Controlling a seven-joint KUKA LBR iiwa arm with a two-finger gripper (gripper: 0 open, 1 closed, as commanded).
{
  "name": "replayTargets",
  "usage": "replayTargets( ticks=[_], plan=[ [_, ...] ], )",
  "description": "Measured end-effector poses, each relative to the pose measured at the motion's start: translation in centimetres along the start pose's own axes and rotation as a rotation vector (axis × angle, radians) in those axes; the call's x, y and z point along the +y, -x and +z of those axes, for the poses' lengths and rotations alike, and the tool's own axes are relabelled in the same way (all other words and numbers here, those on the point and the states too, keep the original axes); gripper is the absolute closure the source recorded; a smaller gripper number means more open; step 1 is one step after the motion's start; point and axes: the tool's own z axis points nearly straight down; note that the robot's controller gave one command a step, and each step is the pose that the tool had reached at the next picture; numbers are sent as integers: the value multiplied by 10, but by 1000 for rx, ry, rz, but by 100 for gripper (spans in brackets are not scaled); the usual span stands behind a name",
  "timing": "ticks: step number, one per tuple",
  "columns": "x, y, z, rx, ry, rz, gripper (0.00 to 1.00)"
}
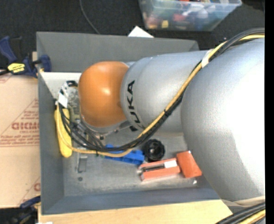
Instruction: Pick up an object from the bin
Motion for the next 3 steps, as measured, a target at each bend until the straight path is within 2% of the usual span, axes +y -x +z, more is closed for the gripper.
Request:
replayTargets(
  ticks=[1, 2, 3],
  plan=[
    [2, 30, -26, -4, 0, -207, 0],
    [-20, 26, 55, -6, 2, 116, 0],
    [-16, 23, 7, -12, 1, -217, 0]
  ],
)
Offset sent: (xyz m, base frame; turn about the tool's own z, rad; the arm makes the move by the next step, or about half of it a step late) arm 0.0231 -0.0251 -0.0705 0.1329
